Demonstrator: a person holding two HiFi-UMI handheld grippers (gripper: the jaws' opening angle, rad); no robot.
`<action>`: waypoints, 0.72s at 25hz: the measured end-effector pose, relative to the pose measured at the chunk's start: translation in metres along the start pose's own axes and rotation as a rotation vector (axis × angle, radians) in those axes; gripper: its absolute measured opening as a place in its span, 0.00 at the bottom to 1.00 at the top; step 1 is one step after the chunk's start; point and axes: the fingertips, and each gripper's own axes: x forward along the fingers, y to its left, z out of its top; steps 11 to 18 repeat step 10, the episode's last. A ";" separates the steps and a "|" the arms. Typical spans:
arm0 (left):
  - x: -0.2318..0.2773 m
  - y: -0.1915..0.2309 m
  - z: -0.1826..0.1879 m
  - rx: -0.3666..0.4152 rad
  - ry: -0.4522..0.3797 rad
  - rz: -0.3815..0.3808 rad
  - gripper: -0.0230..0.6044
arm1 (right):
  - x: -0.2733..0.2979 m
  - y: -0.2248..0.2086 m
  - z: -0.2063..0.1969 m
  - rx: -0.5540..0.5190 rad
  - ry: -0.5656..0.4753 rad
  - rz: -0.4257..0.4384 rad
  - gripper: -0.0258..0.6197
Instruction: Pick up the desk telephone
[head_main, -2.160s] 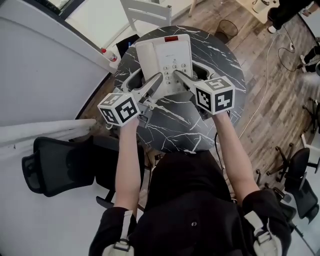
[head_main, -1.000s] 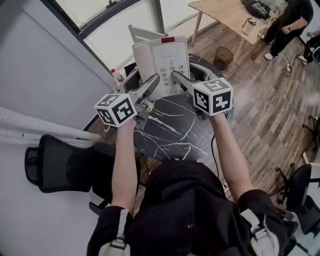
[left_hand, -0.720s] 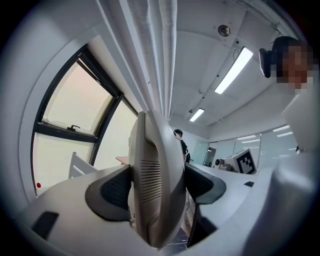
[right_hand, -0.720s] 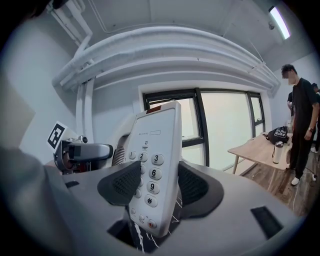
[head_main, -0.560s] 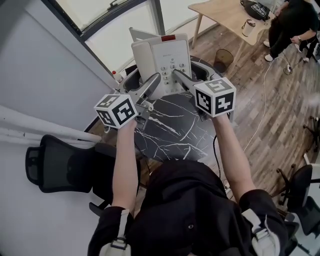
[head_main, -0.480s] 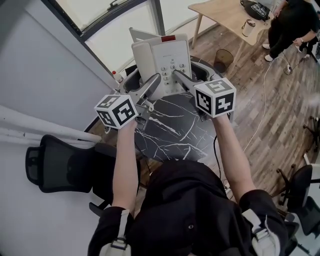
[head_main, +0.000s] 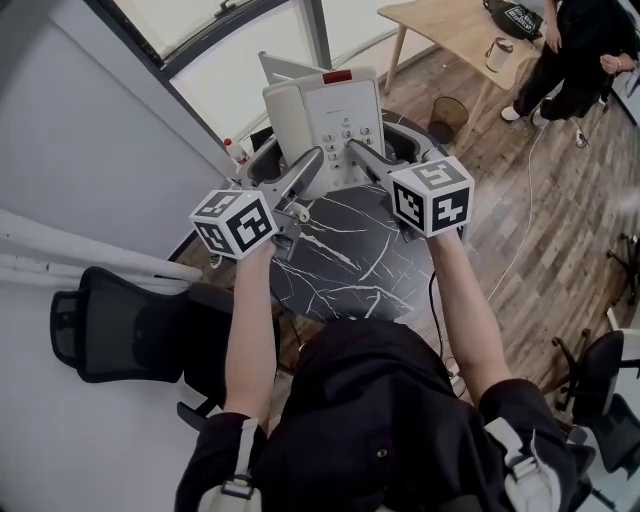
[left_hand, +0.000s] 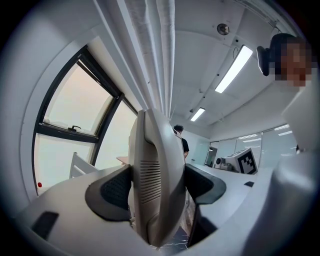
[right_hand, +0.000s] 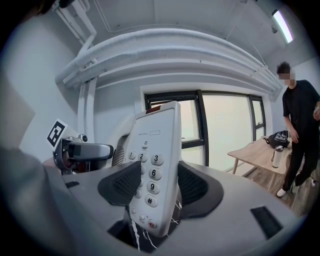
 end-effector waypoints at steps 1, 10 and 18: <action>0.000 0.000 0.000 0.002 0.001 0.001 0.59 | 0.000 0.000 0.000 -0.001 0.001 0.000 0.43; 0.001 0.006 -0.002 0.003 0.005 0.006 0.59 | 0.005 -0.001 -0.001 -0.011 0.006 0.002 0.43; 0.001 0.006 -0.002 0.003 0.005 0.006 0.59 | 0.005 -0.001 -0.001 -0.011 0.006 0.002 0.43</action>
